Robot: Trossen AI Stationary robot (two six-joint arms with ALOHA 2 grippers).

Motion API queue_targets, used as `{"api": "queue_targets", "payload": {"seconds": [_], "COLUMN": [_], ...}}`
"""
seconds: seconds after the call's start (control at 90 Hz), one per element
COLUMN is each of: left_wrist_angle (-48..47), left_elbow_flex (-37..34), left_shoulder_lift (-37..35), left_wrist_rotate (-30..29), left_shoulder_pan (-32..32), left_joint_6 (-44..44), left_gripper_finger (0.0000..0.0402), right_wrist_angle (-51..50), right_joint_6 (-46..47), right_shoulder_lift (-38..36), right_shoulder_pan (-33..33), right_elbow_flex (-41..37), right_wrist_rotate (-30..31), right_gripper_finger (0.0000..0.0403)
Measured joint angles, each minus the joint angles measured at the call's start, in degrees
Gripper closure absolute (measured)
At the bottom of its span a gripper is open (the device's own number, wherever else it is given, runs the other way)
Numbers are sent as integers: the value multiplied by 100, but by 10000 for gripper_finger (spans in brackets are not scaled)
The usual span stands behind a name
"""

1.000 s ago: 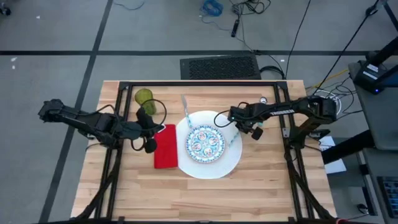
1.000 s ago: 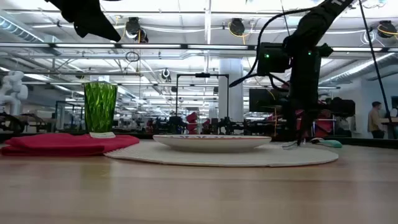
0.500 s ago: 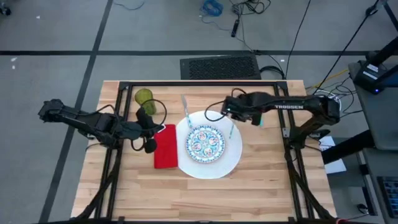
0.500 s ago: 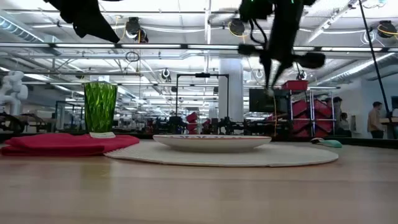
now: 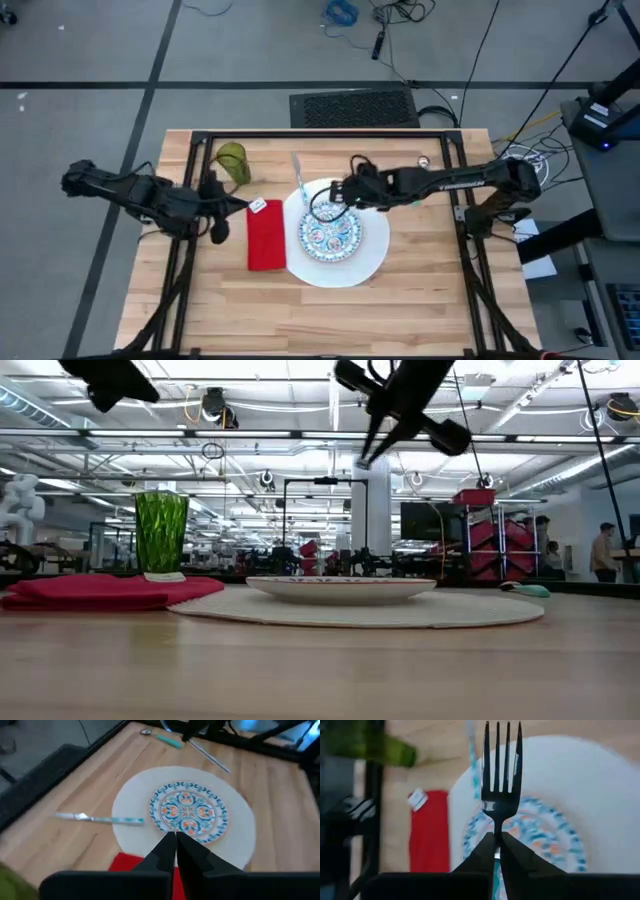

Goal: Set table place
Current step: Put the white fork on top of the red table napkin on the white tablemat

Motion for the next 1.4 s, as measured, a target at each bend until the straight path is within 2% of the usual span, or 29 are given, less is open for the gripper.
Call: {"api": "queue_targets", "payload": {"seconds": [0.222,0.422,0.567,0.689,0.811,0.978,1.122,1.4], "left_wrist_angle": [-647,-698,-897,-1114,-1191,-1202,-1355,-1420], "left_elbow_flex": [0,0,0,0,-2,-2,-4,-4], "left_shoulder_lift": [-169,-167,-164,-162,-158,-158,-158,-158], "left_wrist_rotate": [826,1006,1006,982,956,941,919,511], "left_shoulder_pan": [-3,-92,-107,-107,-107,-105,-105,-103], "left_joint_6": [-770,-860,-742,-738,-738,-738,-738,-574], "left_gripper_finger": [402,402,402,402,402,402,402,402], "right_wrist_angle": [1942,3198,3215,3194,2645,1853,1452,1466], "right_joint_6": [-486,-300,-521,-821,-1113,-1116,-824,-390], "right_shoulder_lift": [917,1807,2413,2899,3415,3958,4195,4469], "right_shoulder_pan": [176,107,-15,-104,-190,-197,-86,-22], "right_elbow_flex": [2,96,710,1473,2337,3230,3578,3610], "right_wrist_rotate": [-495,-756,-796,-1108,-1360,-1359,-1338,-1331], "right_gripper_finger": [403,403,403,403,403,403,403,403]}}
